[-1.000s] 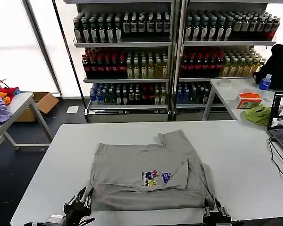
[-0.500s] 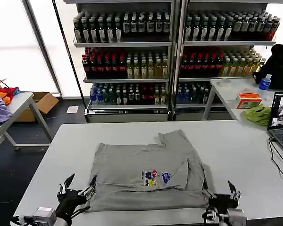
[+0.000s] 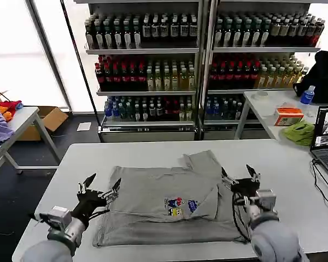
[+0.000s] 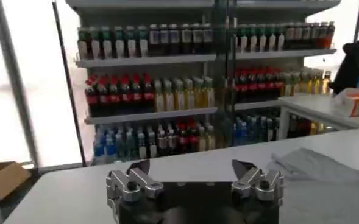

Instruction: Fold and organize the clothes.

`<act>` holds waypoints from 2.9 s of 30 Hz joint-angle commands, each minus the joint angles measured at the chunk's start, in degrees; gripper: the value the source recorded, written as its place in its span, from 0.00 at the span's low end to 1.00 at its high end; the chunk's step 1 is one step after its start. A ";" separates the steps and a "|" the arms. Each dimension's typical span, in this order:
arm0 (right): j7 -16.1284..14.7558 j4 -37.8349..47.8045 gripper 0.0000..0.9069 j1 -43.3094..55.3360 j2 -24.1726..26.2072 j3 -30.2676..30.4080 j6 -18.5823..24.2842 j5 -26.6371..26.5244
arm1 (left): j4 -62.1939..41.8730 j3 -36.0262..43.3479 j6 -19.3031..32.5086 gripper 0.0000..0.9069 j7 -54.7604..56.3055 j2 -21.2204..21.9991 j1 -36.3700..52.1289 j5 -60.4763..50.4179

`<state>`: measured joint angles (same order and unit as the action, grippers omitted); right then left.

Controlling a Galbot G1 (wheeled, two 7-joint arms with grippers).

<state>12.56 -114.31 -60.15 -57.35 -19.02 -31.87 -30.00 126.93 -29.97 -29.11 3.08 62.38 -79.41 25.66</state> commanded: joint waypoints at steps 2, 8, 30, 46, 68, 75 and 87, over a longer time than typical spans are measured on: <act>-7.60 17.04 1.00 17.31 3.11 7.14 -1.26 -1.42 | -17.89 7.93 -1.32 1.00 -2.55 -6.82 19.18 8.53; -3.39 22.78 1.00 20.27 -2.55 8.17 -1.23 -0.66 | -23.61 10.61 -1.98 1.00 -2.49 -6.16 24.03 9.12; -3.73 34.07 1.00 25.25 -9.88 10.89 -1.28 2.25 | -35.07 14.92 -2.28 1.00 -2.32 -2.60 29.53 9.57; -5.35 43.72 1.00 28.78 -12.83 10.83 -0.78 3.42 | -43.26 17.56 -2.08 1.00 -2.52 0.33 34.07 7.95; -7.02 49.31 1.00 29.08 -16.10 11.52 0.46 5.96 | -44.29 16.97 -2.22 0.84 -2.48 -1.19 33.64 6.53; -7.03 49.48 0.64 28.04 -16.09 11.65 0.59 6.56 | -44.71 17.25 -2.26 0.08 -3.03 -0.96 32.57 5.55; -7.44 44.08 0.00 23.58 -14.09 11.12 0.35 6.34 | -43.77 17.86 -2.80 0.00 -3.11 -0.90 31.77 5.17</act>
<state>5.13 -68.24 -34.55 -71.86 -8.15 -31.16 -23.68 83.03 -12.31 -31.35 -0.01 61.38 -47.17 31.10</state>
